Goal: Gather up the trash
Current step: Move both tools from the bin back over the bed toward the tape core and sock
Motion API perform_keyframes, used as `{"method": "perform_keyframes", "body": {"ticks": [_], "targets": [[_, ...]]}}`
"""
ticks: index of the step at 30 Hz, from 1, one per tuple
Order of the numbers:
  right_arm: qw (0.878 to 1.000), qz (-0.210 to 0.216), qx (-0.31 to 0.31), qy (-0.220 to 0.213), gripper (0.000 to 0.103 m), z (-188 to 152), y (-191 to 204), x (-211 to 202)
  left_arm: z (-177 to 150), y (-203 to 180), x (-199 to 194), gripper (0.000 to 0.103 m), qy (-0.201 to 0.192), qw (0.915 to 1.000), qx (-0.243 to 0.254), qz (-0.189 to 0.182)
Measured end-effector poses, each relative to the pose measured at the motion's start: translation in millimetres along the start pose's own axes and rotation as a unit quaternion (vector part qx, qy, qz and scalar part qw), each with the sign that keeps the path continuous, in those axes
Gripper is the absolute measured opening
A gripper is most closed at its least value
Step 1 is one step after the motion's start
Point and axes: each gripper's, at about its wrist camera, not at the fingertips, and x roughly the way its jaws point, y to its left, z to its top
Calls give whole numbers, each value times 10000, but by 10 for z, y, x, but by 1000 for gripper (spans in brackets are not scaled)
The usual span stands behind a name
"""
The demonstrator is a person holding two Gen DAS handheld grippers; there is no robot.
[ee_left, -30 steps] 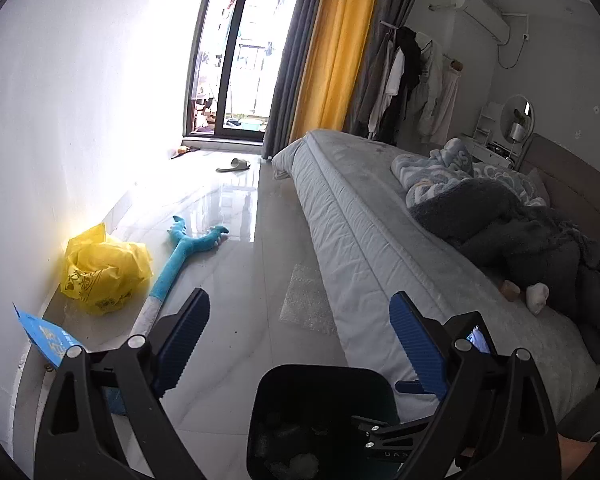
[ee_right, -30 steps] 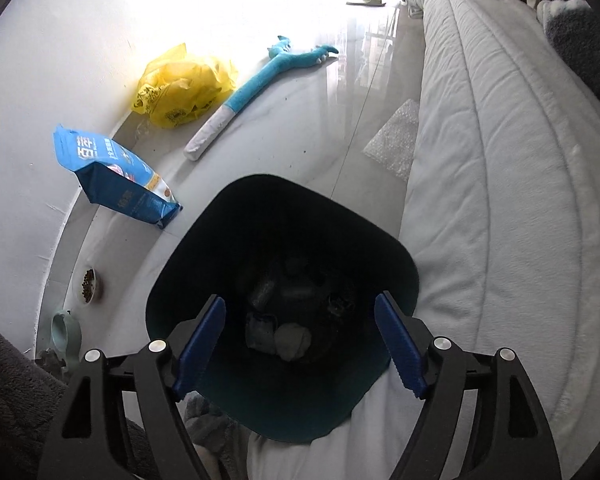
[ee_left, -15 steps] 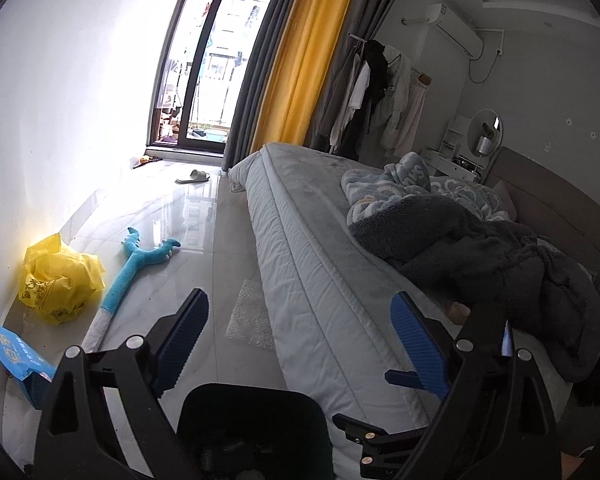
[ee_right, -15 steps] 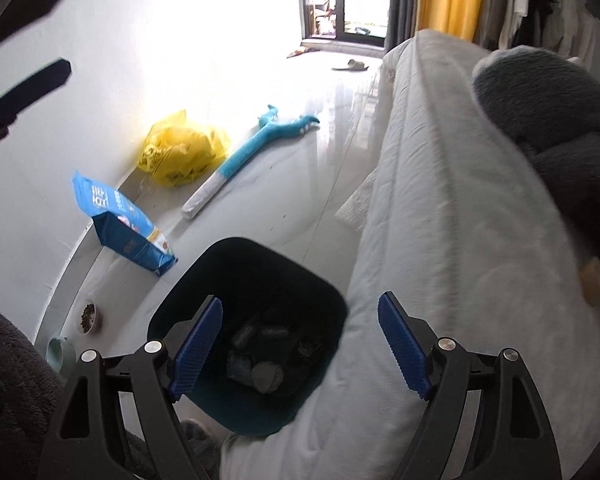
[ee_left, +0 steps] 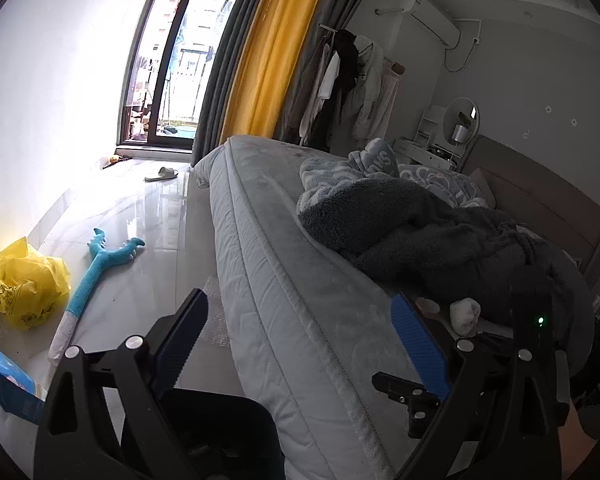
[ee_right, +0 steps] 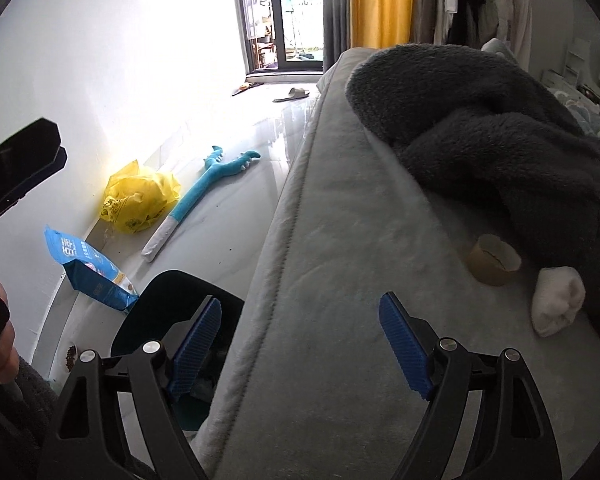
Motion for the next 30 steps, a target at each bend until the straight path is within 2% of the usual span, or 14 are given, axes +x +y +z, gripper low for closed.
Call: {"method": "perform_keyframes", "body": {"ticks": [9,18,22,30], "targets": [[9995,-221,140,-199,83,36,-448,-176,-6,-298,210,94,59,9982,537,-255],[9962,-755,150,-396,84,59,-928,-327,-40,-456,488,94,273,9969,605,-412],[9957,-736,407,-400,85,56,-1132,-332,-25,-512,585,94,310,9965,627,-460],[9947,-823,540,-311,85,-12,-1362,-231,-18,-726,803,94,373,9934,891,-613]]}}
